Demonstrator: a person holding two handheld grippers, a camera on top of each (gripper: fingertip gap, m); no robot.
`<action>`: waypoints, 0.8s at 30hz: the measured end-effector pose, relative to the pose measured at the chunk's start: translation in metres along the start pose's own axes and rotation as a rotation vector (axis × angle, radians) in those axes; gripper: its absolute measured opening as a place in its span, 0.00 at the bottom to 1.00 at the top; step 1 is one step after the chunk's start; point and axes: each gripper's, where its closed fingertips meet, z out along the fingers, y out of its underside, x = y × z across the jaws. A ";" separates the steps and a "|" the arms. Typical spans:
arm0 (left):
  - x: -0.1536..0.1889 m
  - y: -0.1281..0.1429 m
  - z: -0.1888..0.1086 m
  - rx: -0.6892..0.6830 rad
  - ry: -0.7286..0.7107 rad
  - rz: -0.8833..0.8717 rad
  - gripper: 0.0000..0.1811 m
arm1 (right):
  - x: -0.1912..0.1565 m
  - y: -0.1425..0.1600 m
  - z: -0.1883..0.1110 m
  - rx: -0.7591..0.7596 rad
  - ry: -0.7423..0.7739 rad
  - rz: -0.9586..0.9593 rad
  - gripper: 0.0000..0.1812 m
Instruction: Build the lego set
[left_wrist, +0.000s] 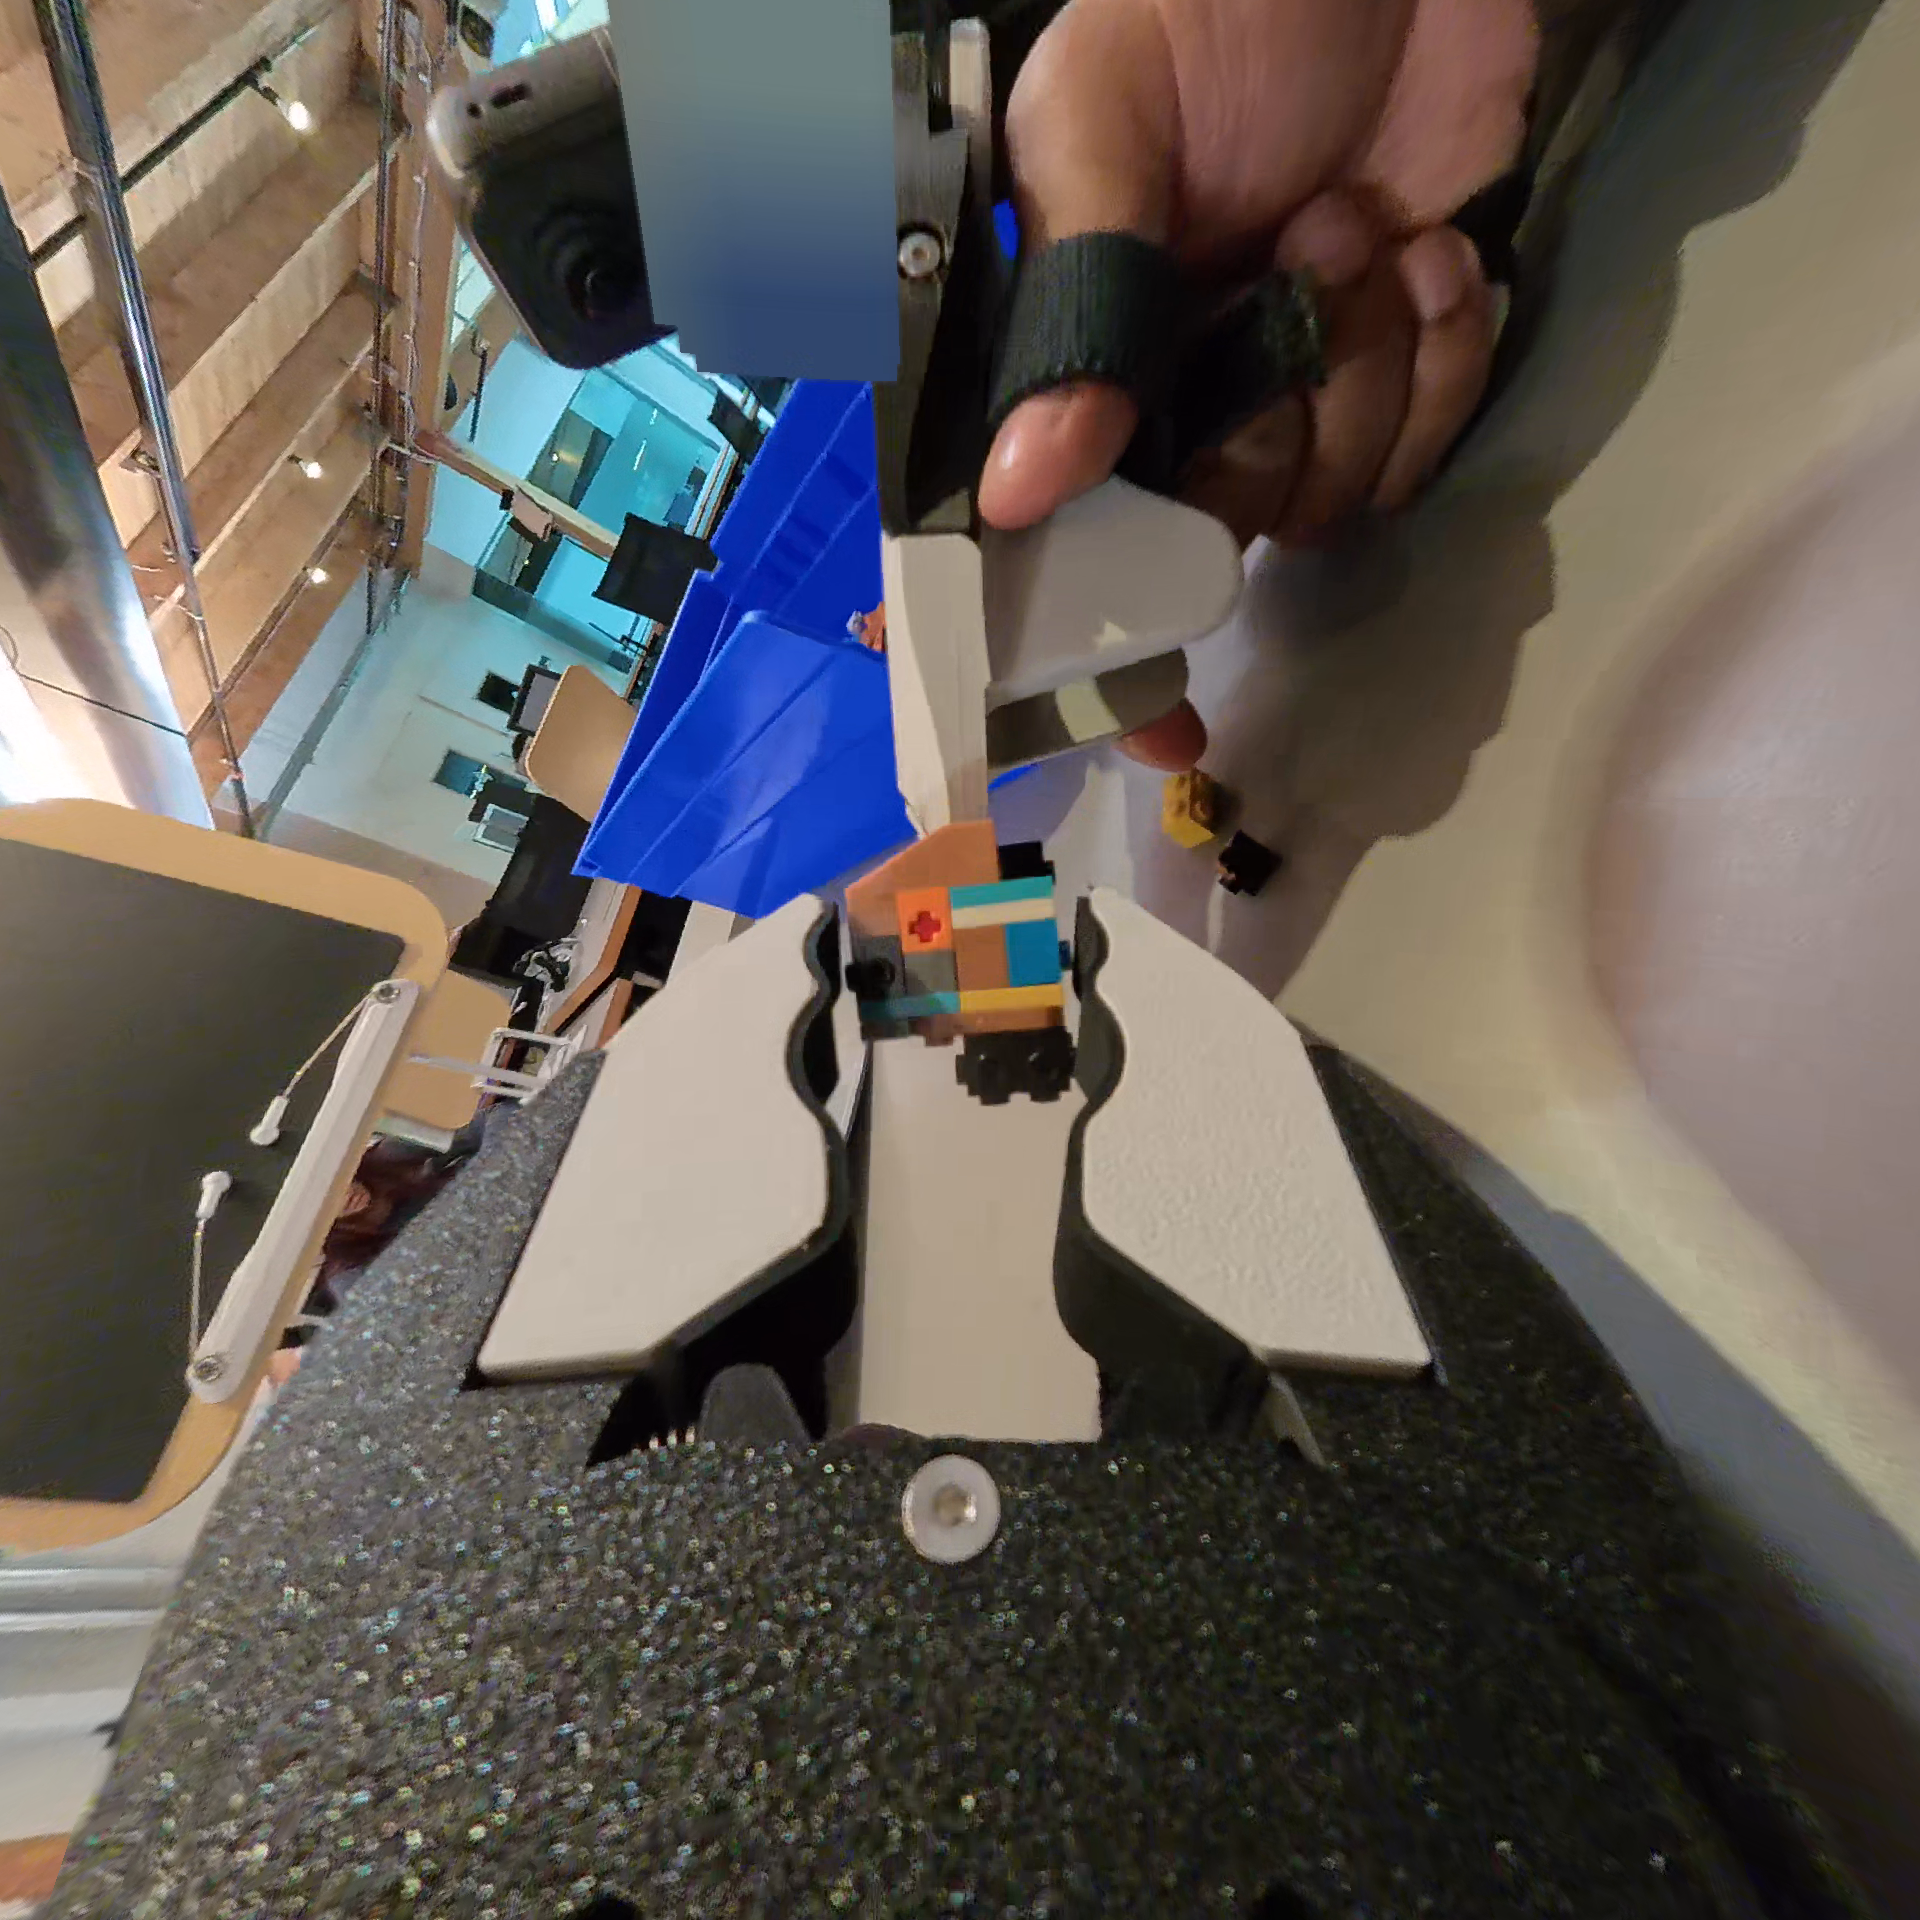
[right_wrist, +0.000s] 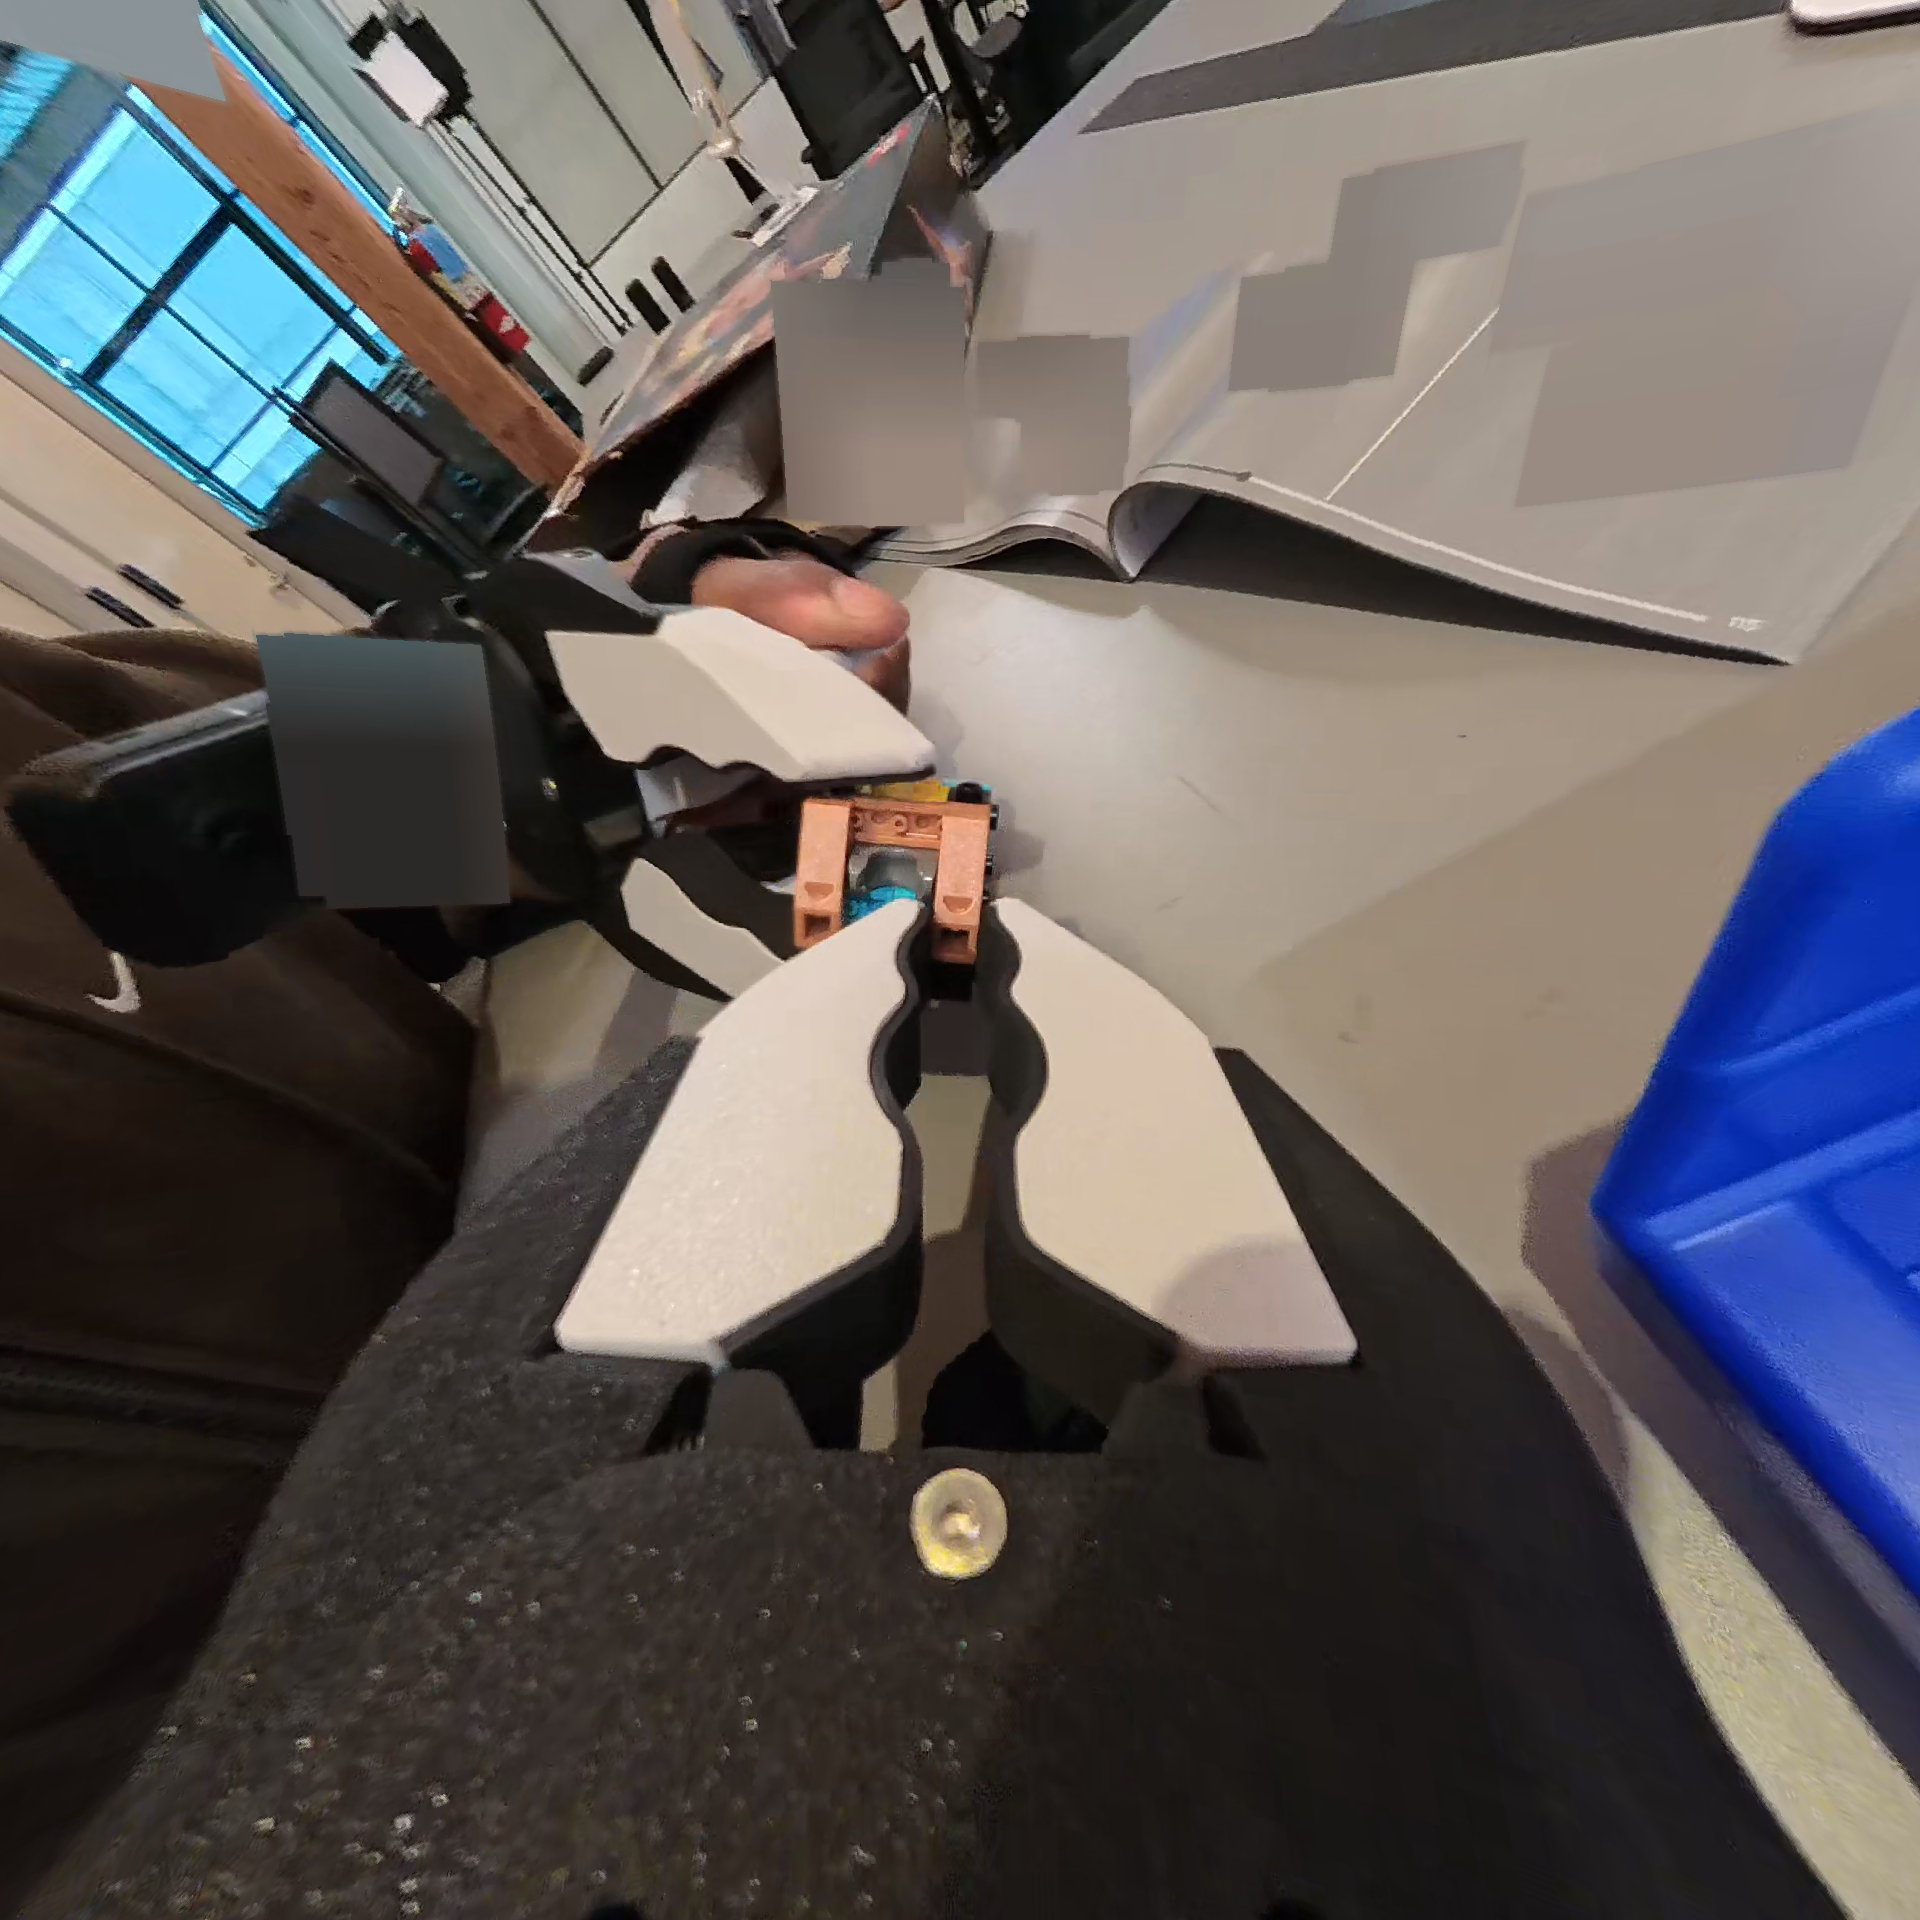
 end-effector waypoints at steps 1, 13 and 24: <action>0.001 0.002 0.001 -0.021 0.000 0.014 0.24 | -0.001 0.000 0.001 -0.002 -0.003 -0.007 0.04; 0.000 0.008 0.002 -0.066 -0.017 0.056 0.23 | -0.008 -0.001 0.000 -0.006 0.038 -0.101 0.04; -0.006 0.006 -0.006 0.054 0.004 -0.080 0.23 | -0.015 -0.017 -0.014 0.060 -0.151 0.051 0.04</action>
